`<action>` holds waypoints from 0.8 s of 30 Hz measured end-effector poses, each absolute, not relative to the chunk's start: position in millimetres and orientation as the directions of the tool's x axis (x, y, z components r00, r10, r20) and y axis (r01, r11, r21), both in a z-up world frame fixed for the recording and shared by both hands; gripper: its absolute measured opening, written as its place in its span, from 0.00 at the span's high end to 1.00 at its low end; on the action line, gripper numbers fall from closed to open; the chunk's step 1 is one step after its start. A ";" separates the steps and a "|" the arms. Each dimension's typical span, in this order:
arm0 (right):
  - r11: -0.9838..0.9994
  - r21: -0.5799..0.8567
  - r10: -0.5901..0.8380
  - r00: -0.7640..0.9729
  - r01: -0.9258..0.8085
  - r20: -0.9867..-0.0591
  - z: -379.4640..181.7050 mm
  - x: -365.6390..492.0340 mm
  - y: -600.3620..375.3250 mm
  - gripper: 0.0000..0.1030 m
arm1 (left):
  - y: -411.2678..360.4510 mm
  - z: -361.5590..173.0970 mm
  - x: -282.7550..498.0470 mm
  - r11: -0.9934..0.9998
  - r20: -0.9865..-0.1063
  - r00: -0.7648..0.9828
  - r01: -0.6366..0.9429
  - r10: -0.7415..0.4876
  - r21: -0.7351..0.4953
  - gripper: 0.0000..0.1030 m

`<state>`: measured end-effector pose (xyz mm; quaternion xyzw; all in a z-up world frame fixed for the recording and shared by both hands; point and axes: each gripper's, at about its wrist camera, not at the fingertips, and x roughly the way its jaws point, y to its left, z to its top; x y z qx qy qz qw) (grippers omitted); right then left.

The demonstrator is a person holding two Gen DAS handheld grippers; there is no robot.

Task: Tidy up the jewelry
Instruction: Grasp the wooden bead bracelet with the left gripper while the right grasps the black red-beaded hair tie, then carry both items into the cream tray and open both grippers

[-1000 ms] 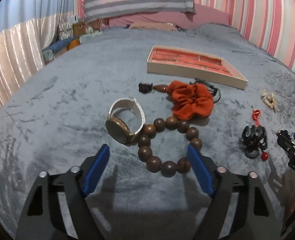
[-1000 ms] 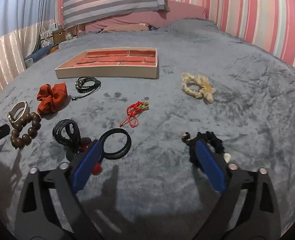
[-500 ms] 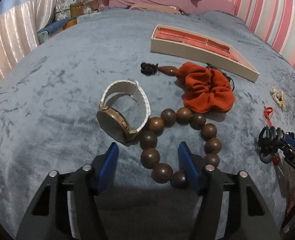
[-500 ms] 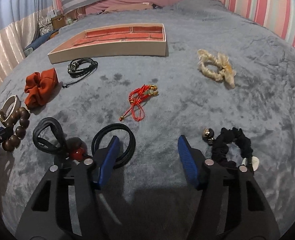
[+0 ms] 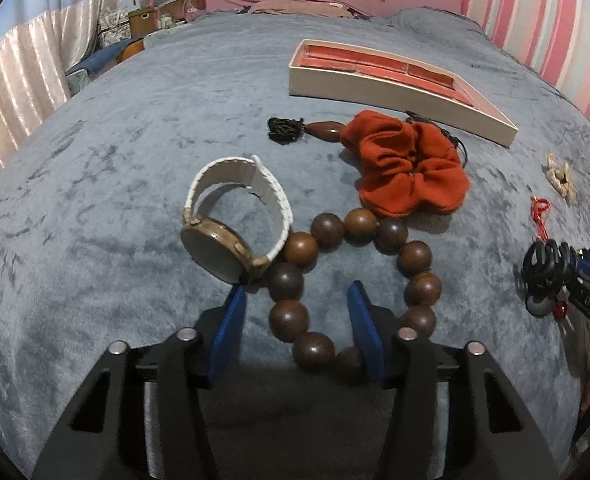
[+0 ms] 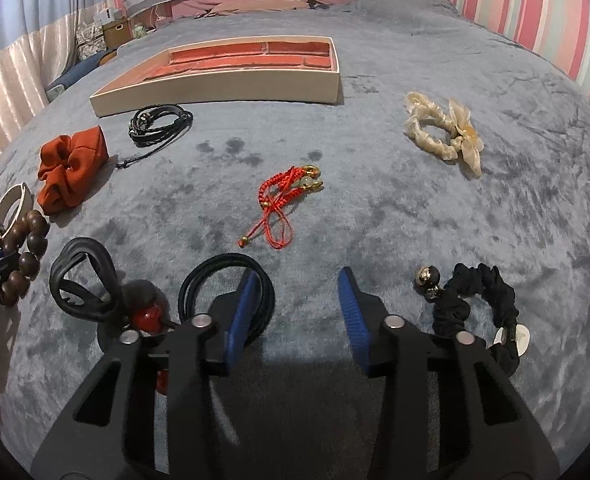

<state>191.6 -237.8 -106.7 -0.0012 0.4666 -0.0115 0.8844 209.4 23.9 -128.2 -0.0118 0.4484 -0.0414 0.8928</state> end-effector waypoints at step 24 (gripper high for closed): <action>0.999 0.038 0.053 0.660 -0.036 -0.749 -81.0 173.1 -257.4 0.96 | 11.9 -105.7 190.7 0.992 -0.728 0.677 0.124 -0.111 -0.035 0.81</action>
